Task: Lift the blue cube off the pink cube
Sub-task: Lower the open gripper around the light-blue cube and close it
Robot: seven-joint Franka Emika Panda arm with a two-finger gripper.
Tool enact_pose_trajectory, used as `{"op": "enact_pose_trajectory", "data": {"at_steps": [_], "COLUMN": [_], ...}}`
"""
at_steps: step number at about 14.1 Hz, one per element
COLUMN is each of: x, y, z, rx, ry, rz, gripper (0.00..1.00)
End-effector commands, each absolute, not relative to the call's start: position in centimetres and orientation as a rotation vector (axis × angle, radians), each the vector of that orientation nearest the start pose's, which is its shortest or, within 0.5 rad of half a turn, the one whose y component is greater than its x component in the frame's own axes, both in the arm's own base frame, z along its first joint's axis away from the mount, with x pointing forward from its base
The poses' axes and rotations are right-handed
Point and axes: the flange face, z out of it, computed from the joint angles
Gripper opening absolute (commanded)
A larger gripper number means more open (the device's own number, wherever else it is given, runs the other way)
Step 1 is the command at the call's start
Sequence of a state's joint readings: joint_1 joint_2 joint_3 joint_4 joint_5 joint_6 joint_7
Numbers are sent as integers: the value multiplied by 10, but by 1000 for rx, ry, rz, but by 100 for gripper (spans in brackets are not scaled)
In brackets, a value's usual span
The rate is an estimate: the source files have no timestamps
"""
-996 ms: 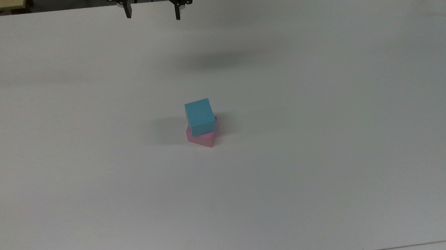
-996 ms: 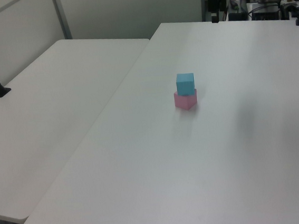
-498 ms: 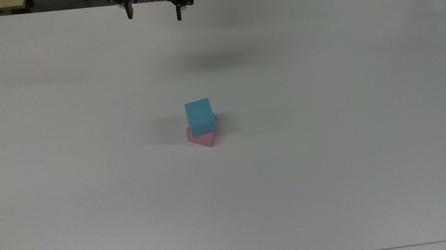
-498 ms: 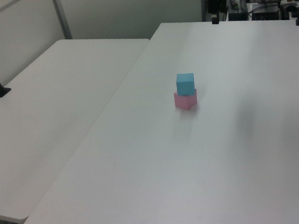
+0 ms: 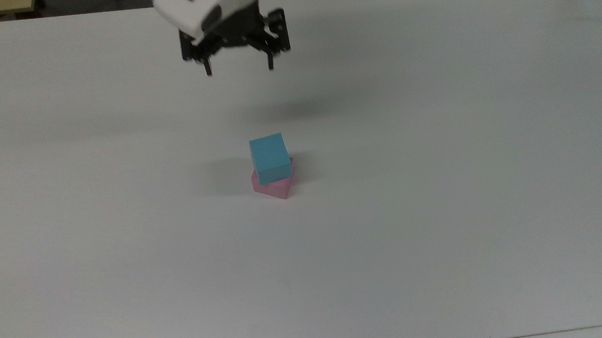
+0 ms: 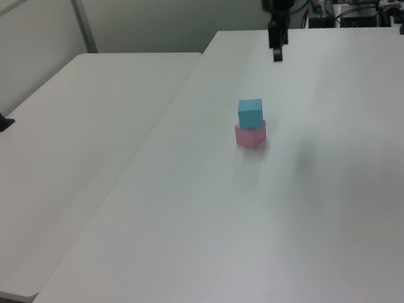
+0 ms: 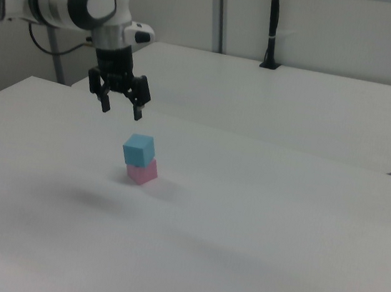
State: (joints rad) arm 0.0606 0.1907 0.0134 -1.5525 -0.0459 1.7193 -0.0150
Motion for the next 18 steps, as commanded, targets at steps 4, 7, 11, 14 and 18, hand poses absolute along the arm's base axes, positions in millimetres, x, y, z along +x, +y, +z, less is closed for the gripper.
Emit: {"op": "enact_pose_trajectory", "data": {"at_steps": [4,7,11,14,18], "x": [664,670,682,680,671], "y": [77,74,79,78,41], "z": [439,428,397,403,437], "rx": [-3179,-3204,-3202,-3194,-3197], "ry": [-286,-320,-316,-313,-303], "rz": [-6,-32,-58,-64,-41], "gripper": [100,100,94,34,23]}}
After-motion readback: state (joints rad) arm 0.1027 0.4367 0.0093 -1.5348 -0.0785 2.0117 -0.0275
